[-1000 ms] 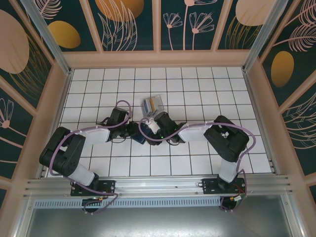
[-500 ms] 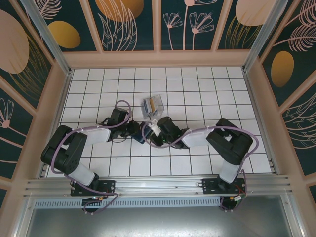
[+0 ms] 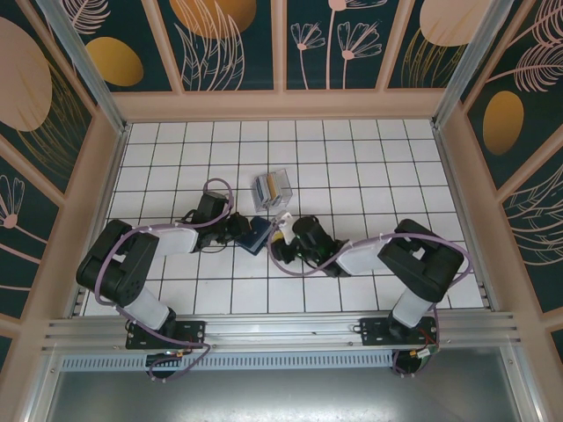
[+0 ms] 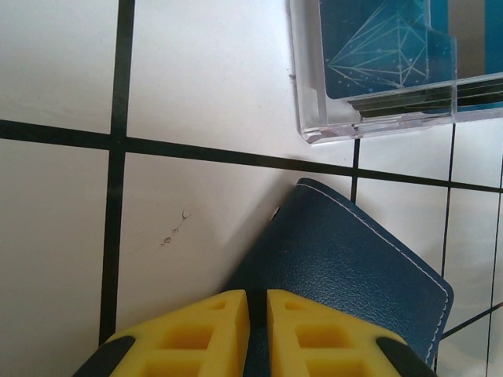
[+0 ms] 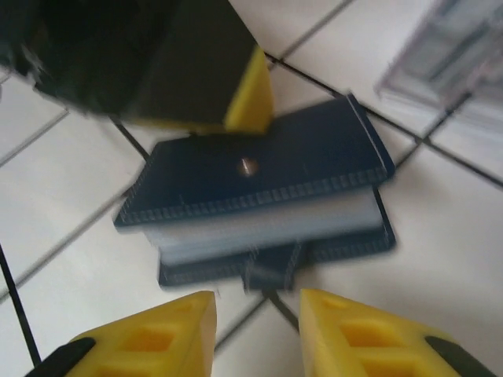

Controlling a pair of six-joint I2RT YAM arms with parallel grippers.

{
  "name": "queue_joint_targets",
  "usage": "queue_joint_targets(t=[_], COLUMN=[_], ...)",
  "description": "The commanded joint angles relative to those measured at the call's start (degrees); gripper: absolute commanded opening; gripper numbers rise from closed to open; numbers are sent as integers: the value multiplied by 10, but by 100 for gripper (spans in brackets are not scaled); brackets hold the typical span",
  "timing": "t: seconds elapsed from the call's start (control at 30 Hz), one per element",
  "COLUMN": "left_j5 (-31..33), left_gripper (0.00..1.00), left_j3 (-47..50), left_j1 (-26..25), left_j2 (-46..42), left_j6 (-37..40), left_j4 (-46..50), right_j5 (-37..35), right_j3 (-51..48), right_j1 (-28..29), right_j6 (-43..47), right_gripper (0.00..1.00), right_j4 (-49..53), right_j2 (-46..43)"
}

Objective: Put the credit cards into the card holder

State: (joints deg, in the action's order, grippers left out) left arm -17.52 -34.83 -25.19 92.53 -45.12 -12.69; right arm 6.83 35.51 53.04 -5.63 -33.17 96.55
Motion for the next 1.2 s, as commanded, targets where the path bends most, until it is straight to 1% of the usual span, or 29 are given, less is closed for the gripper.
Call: queue_joint_targets(t=[0.0, 0.2, 0.27, 0.4, 0.53, 0.63, 0.7, 0.87, 0.97, 1.03, 1.17], left_j5=[6, 10, 15, 16, 20, 12, 14, 9, 14, 11, 17], left_gripper=[18, 18, 18, 18, 17, 17, 17, 17, 17, 17, 17], left_j3=[24, 31, 31, 26, 23, 23, 26, 25, 28, 28, 33], left_j1=[-5, -5, -4, -5, -5, -4, -5, -5, -5, -5, -5], left_j2=[42, 35, 32, 32, 34, 36, 36, 43, 43, 42, 36], left_j6=[-8, -11, -8, -6, 0, -5, -4, -4, -3, -7, -7], left_j4=[76, 76, 77, 82, 85, 80, 77, 76, 75, 75, 75], right_j5=[38, 45, 49, 45, 71, 82, 86, 84, 75, 53, 2], right_j3=[65, 76, 67, 60, 48, 32, 25, 51, 72, 81, 70], right_j1=[3, -6, -10, -14, -20, -24, -27, -28, -27, -21, -16], right_j6=[42, 36, 34, 36, 40, 42, 47, 49, 58, 66, 65], right_gripper=[35, 32, 32, 32, 33, 33, 33, 32, 28, 24, 13], right_j4=[83, 74, 63, 78, 78, 78, 69, 72, 85, 103, 106], right_j2=[45, 79, 78, 65, 49, 32, 33, 52, 69, 73, 59])
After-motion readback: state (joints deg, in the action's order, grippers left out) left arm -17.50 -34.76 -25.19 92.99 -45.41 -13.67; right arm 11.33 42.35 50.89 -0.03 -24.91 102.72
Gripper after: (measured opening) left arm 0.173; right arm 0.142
